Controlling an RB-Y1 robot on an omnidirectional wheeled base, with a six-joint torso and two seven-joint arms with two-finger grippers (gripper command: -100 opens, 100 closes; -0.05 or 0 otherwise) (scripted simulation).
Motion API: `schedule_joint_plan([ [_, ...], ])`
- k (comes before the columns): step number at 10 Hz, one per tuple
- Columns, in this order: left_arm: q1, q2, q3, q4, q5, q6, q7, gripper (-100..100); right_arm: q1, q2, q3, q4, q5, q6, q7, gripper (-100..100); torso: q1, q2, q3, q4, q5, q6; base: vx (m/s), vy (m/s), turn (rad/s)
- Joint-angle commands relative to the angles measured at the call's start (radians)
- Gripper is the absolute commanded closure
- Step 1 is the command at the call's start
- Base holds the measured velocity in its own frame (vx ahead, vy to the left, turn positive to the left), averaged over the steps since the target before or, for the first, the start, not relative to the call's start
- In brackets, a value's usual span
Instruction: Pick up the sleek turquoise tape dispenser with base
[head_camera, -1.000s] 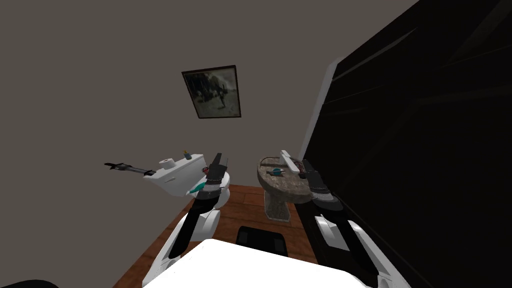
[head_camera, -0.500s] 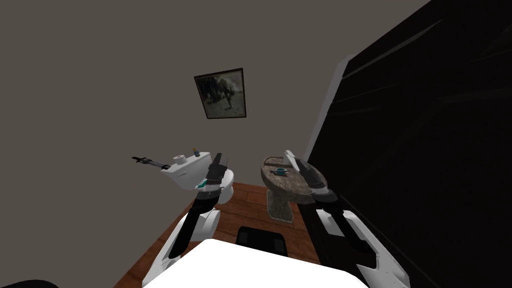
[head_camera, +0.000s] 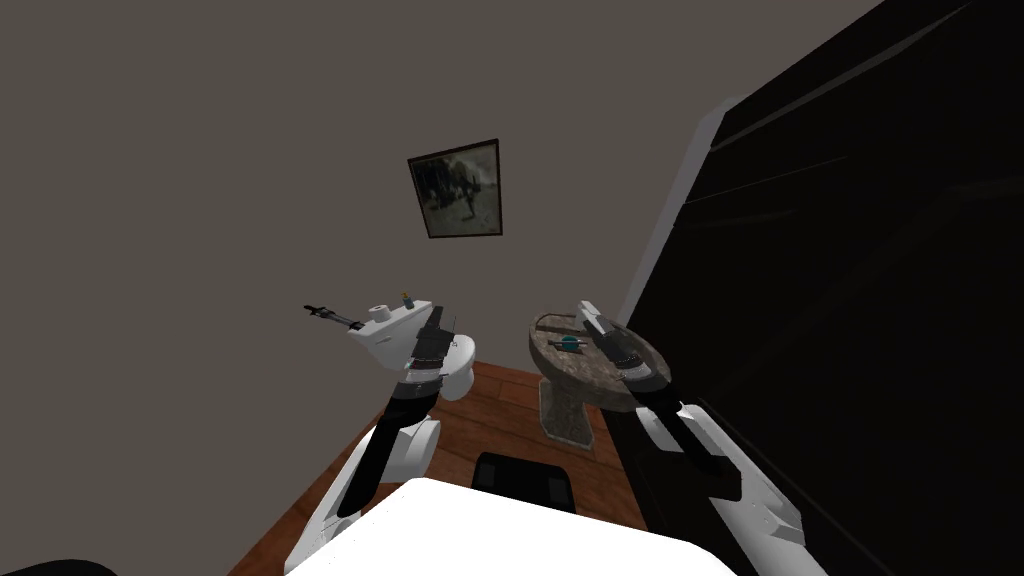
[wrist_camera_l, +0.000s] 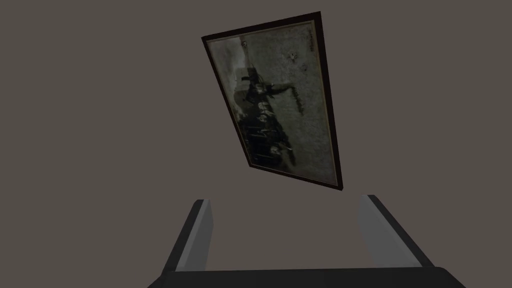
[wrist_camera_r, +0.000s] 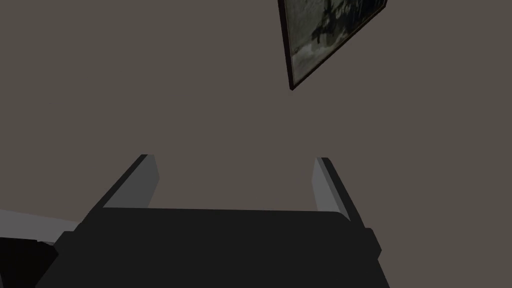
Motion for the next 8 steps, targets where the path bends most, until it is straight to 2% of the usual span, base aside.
schedule_joint_plan([
  [1,0.000,0.000,0.000,0.000,0.000,0.000,0.000,0,-0.019,-0.015,-0.005,0.033,0.038,-0.006,0.008,-100,0.000,0.000,0.000,0.000,0.000,0.000,-0.033,0.038,0.076],
  [2,0.000,0.000,0.000,0.000,0.000,0.000,0.000,0,-0.056,-0.045,-0.013,0.073,0.074,-0.018,0.023,-100,0.000,0.000,0.000,0.000,0.000,0.001,-0.039,0.047,0.127],
  [3,0.000,0.000,0.000,0.000,0.000,0.000,0.000,0,-0.056,-0.045,-0.013,0.086,0.096,-0.018,0.023,-100,0.000,0.000,0.000,0.000,0.000,0.000,-0.031,0.029,0.091],
  [4,0.000,0.000,0.000,0.000,0.000,0.000,0.000,0,-0.092,-0.076,-0.019,0.124,0.130,-0.030,0.037,-100,0.000,0.000,0.000,0.000,0.000,0.001,-0.036,0.036,0.174],
  [5,0.000,0.000,0.000,0.000,0.000,0.000,0.000,0,-0.092,-0.076,-0.019,0.141,0.155,-0.030,0.037,-100,0.000,0.000,0.000,0.000,0.000,0.000,-0.029,0.028,0.078],
  [6,0.000,0.000,0.000,0.000,0.000,0.000,0.000,0,-0.129,-0.107,-0.022,0.176,0.188,-0.042,0.051,-100,-0.001,0.000,0.000,0.000,0.000,0.001,-0.030,0.040,0.145],
  [7,0.000,0.000,0.000,0.000,0.000,0.000,0.000,0,-0.129,-0.107,-0.022,0.198,0.216,-0.042,0.051,-100,0.000,-0.001,0.000,0.000,0.000,0.000,-0.027,0.034,0.099],
  [8,0.000,0.000,0.000,0.000,0.000,0.000,0.000,0,-0.165,-0.139,-0.023,0.239,0.246,-0.053,0.065,-100,0.000,-0.001,0.000,0.000,0.000,0.001,-0.028,0.044,0.147],
])
